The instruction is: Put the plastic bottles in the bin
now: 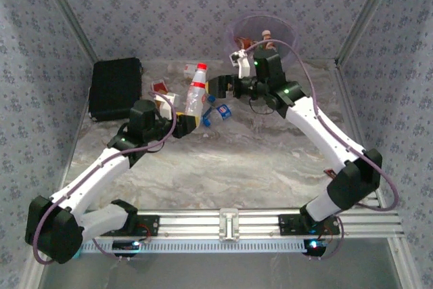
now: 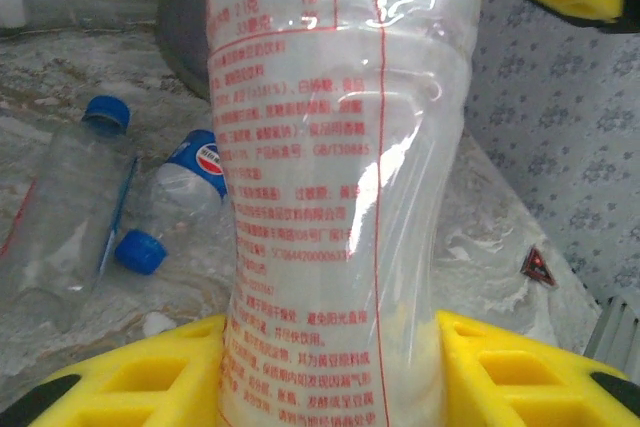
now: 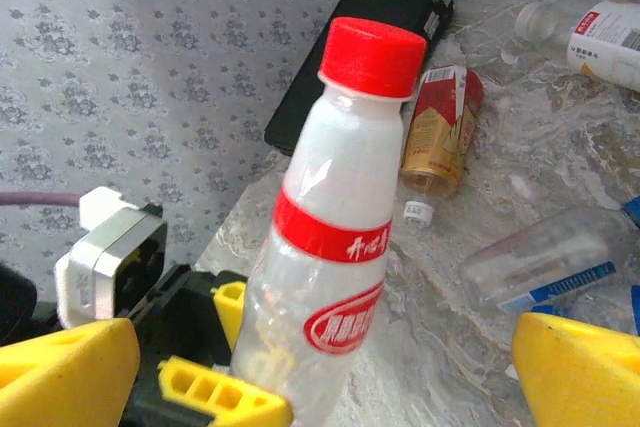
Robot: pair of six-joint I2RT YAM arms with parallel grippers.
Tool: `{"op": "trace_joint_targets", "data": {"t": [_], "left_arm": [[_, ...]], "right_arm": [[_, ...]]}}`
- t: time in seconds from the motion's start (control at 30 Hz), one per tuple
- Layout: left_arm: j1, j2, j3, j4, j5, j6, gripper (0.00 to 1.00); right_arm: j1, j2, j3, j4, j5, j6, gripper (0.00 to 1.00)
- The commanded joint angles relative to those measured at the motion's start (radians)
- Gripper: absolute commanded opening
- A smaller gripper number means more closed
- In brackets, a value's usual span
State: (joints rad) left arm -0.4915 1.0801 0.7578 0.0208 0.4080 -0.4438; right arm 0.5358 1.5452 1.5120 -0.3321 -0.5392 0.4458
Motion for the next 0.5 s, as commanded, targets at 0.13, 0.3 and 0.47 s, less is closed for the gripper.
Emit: {"op": "trace_joint_targets", "data": {"t": [0.13, 0.3, 0.47], "left_arm": [[-0.038, -0.003, -0.014, 0.168, 0.023, -0.045, 0.47], [-0.063, 0.013, -0.016, 0.195, 0.018, -0.055, 0.47], [-0.065, 0.021, -0.015, 0.196, 0.012, -0.053, 0.47]], "right_arm": [[0.035, 0.11, 0.079, 0.009, -0.083, 0.015, 0.94], [0.036, 0.144, 0.08, 0.024, -0.097, 0.031, 0.81], [0.033, 0.146, 0.082, 0.03, -0.107, 0.031, 0.7]]}}
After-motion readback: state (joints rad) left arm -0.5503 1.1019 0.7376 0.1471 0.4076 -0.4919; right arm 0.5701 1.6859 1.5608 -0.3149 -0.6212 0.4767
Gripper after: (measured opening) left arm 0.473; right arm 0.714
